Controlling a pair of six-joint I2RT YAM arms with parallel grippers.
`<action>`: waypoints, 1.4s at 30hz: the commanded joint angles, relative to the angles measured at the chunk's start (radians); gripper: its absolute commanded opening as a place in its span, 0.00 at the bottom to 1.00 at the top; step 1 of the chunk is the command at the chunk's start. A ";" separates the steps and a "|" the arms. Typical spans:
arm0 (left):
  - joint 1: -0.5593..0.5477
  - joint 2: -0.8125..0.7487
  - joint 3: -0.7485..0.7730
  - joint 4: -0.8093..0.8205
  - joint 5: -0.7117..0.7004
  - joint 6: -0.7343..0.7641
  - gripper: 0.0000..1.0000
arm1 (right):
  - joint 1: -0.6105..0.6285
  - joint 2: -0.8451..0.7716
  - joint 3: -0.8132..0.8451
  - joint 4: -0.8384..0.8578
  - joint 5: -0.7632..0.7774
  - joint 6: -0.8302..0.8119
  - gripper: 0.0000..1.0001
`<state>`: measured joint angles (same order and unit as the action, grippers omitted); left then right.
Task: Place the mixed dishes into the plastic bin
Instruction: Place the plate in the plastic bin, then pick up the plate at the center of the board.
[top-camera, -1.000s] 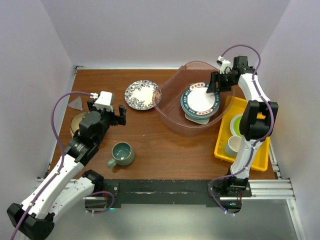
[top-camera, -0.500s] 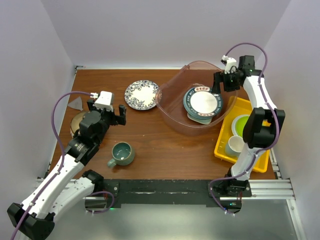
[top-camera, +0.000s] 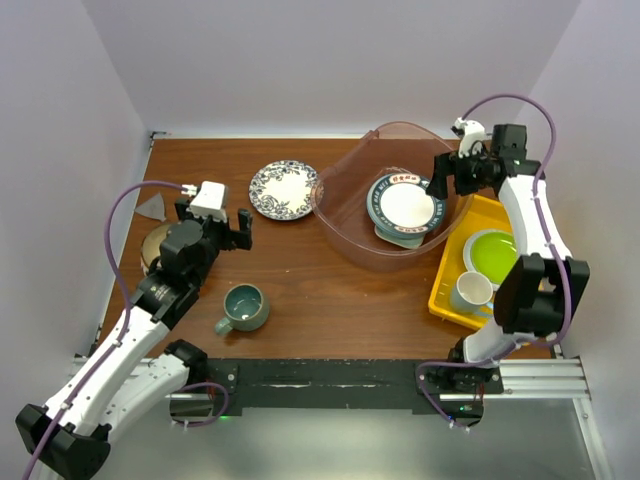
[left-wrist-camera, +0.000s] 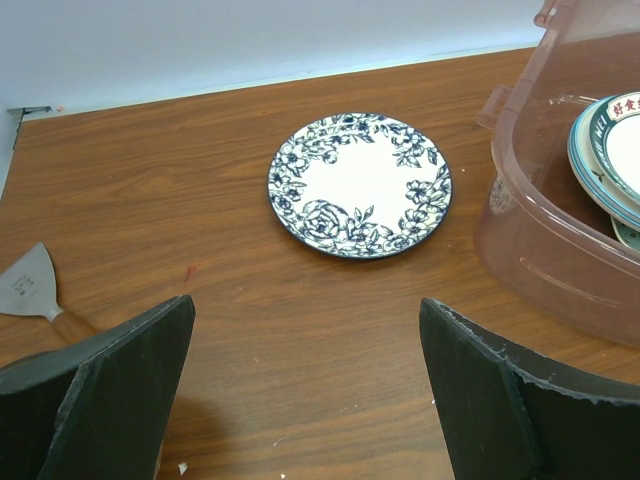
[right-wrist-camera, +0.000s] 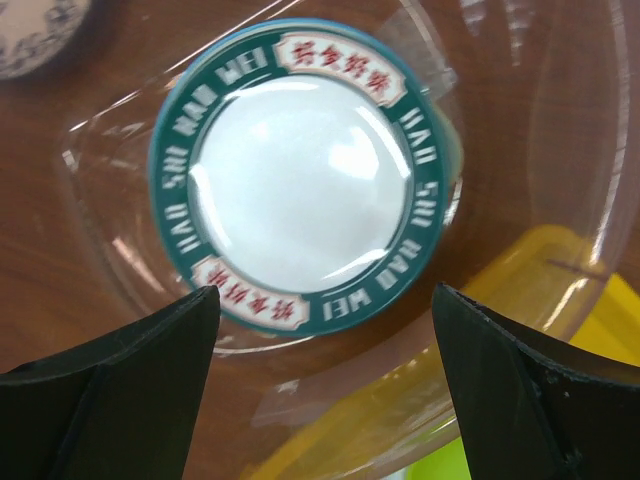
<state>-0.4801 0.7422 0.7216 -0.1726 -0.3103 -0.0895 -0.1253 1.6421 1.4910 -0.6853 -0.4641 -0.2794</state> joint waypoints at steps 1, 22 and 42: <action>0.020 0.008 -0.011 0.051 0.020 -0.010 1.00 | 0.003 -0.166 -0.099 0.055 -0.201 -0.015 0.91; 0.199 0.252 0.059 0.131 0.366 -0.361 1.00 | -0.037 -0.550 -0.499 0.409 -0.490 0.129 0.98; 0.342 0.878 0.234 0.289 0.573 -0.687 0.96 | -0.036 -0.581 -0.502 0.417 -0.510 0.158 0.98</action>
<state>-0.1738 1.5593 0.9184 -0.0151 0.1501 -0.7261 -0.1581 1.0855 0.9909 -0.3134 -0.9390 -0.1341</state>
